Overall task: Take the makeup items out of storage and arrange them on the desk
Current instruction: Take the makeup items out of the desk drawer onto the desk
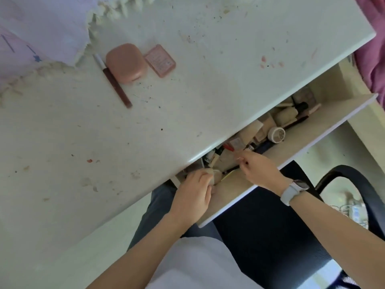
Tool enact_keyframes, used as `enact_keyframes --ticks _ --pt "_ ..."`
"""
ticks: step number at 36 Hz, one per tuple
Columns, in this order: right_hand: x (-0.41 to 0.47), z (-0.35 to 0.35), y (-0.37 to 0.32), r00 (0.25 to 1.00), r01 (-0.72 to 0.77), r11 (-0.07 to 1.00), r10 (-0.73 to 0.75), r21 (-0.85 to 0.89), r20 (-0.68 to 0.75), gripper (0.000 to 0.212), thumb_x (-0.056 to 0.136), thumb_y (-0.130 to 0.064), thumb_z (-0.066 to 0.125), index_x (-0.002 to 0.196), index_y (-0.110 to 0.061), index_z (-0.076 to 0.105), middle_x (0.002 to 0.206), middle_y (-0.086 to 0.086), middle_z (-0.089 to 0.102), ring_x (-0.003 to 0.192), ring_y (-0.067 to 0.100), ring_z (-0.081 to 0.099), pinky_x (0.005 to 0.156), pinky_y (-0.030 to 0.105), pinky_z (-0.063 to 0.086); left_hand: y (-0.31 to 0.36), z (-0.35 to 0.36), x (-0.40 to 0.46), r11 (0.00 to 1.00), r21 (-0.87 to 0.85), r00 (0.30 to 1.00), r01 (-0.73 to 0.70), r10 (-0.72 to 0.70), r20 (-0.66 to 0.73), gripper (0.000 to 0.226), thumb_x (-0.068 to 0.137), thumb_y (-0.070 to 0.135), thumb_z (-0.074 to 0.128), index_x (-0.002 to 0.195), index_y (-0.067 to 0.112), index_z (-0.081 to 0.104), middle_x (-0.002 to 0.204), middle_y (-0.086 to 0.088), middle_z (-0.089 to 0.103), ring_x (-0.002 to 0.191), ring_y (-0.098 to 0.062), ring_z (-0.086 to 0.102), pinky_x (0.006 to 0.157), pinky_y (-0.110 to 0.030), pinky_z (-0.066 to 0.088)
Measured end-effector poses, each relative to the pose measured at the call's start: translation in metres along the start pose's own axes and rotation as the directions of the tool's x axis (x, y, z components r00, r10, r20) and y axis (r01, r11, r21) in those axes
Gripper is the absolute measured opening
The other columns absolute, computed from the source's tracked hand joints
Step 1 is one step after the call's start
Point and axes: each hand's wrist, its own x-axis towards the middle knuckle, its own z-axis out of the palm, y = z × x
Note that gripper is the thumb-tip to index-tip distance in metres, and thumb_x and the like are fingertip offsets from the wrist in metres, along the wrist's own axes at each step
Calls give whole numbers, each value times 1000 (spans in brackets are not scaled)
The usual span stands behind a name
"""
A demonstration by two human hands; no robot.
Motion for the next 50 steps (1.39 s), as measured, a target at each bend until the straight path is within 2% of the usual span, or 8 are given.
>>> enact_keyframes --ticks 5,11,15,19,26,36,43,50 --pt "24 15 19 968 41 965 26 -258 250 35 91 -13 38 120 -20 57 119 8 60 108 28 53 85 37 43 -22 42 20 947 320 965 23 -105 242 52 90 20 51 139 17 32 147 -2 28 125 -24 31 98 -37 38" --pt "38 28 10 886 205 866 34 -455 463 41 88 -7 38 123 -20 54 119 7 57 117 25 46 99 38 32 -21 53 27 854 502 946 -136 -38 321 56 86 17 54 139 19 36 150 -4 26 125 -29 33 93 -42 36" --pt "45 30 6 859 296 795 22 -530 512 35 89 -4 42 118 -14 58 120 6 55 115 25 46 96 39 34 -17 48 27 818 539 957 -201 46 285 19 75 29 70 94 32 70 130 -2 57 106 -22 58 79 -35 49" --pt "48 26 7 856 326 780 -4 -534 517 32 91 -7 44 117 -17 59 120 5 55 116 24 45 96 37 32 -19 48 29 826 521 951 -214 55 304 13 60 27 81 67 29 70 112 -3 66 95 -22 64 73 -34 53" --pt "43 19 12 823 410 749 -58 -521 565 32 95 -16 41 126 -14 51 134 6 44 127 26 34 96 41 32 -24 54 35 854 479 926 -203 8 377 21 88 9 47 105 5 59 144 -16 26 139 -35 16 110 -47 20" --pt "40 9 15 794 347 876 -84 -336 602 26 95 -24 46 120 -24 54 124 1 48 117 22 40 93 37 29 -29 52 28 877 449 923 -171 -17 384 35 82 14 54 117 19 54 142 -10 29 124 -31 34 103 -44 29" --pt "36 8 11 759 392 848 -80 -356 646 33 96 -22 42 129 -19 47 129 2 45 118 24 37 98 41 30 -21 43 24 887 406 935 -220 73 346 42 66 8 71 105 24 66 93 -3 59 83 -23 61 76 -34 51" --pt "32 6 14 765 373 889 -134 -264 629 22 96 -19 44 117 -21 51 119 -1 49 110 21 39 88 35 28 -32 49 23 925 336 921 -175 34 388 50 84 22 55 132 26 39 126 -5 42 112 -26 46 92 -36 39"
